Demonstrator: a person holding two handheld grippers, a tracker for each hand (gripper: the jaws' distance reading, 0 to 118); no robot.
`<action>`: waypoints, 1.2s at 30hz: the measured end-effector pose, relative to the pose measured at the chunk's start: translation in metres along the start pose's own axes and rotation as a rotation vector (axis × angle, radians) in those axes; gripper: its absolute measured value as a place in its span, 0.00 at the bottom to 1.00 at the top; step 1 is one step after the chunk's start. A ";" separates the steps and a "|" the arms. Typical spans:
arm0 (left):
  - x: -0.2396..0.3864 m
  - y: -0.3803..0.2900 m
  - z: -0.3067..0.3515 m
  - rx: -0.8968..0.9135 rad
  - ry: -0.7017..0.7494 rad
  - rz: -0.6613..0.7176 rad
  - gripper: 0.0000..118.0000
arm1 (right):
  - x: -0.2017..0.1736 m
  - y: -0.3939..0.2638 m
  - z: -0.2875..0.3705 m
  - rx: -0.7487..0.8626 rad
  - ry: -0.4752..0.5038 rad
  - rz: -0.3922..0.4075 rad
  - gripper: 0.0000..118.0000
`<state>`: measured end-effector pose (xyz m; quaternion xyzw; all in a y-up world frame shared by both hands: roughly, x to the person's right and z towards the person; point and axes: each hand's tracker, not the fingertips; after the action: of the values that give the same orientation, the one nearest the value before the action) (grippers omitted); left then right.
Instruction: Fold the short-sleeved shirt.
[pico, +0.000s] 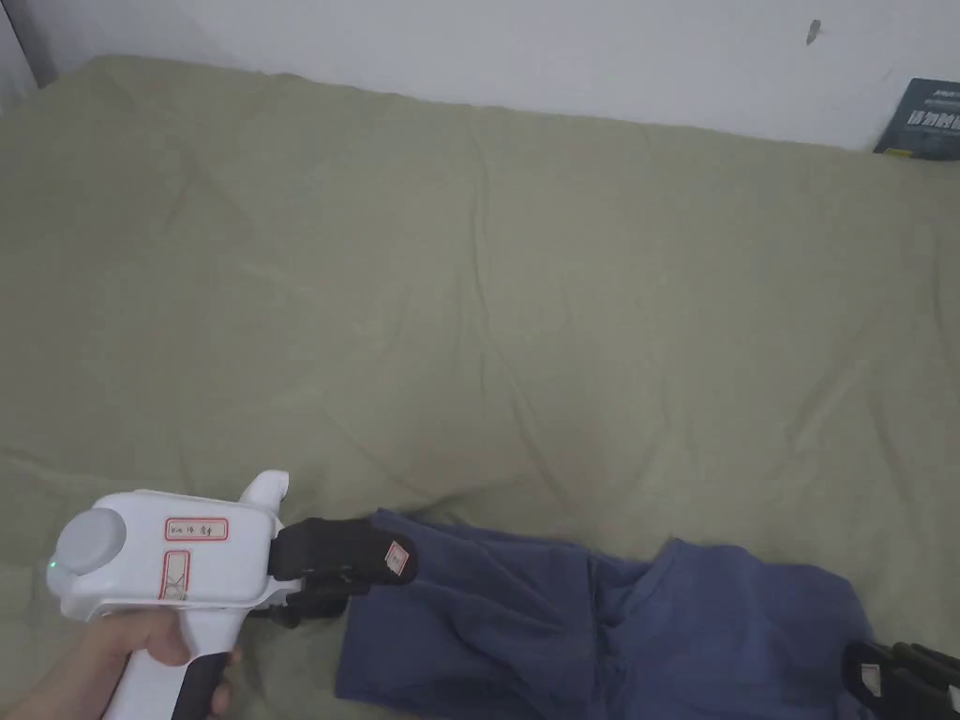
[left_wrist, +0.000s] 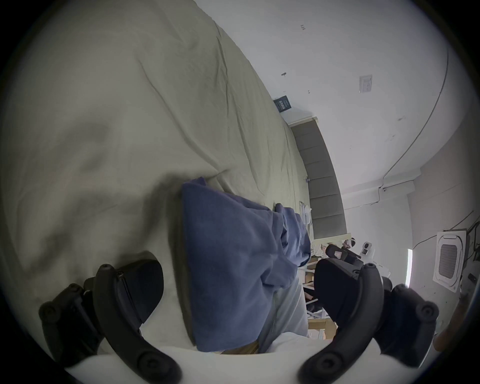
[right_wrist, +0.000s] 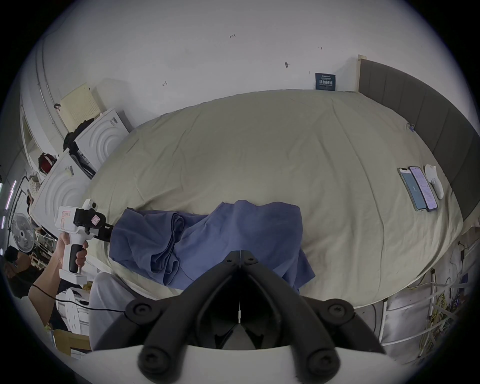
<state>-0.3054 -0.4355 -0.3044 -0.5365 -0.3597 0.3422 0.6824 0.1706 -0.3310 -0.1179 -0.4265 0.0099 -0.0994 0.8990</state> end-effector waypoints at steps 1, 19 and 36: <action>0.000 0.001 -0.002 0.000 -0.017 0.015 0.99 | 0.001 0.000 -0.001 0.004 0.006 -0.001 0.00; 0.008 -0.024 0.002 0.060 -0.002 0.062 0.09 | 0.004 0.001 0.021 0.069 0.054 -0.027 0.00; 0.095 -0.049 0.105 0.225 0.380 0.010 0.09 | 0.013 0.007 0.035 0.125 0.073 -0.012 0.00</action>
<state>-0.3435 -0.3130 -0.2270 -0.5137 -0.1817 0.2764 0.7917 0.1885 -0.3027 -0.1006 -0.3658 0.0336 -0.1208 0.9222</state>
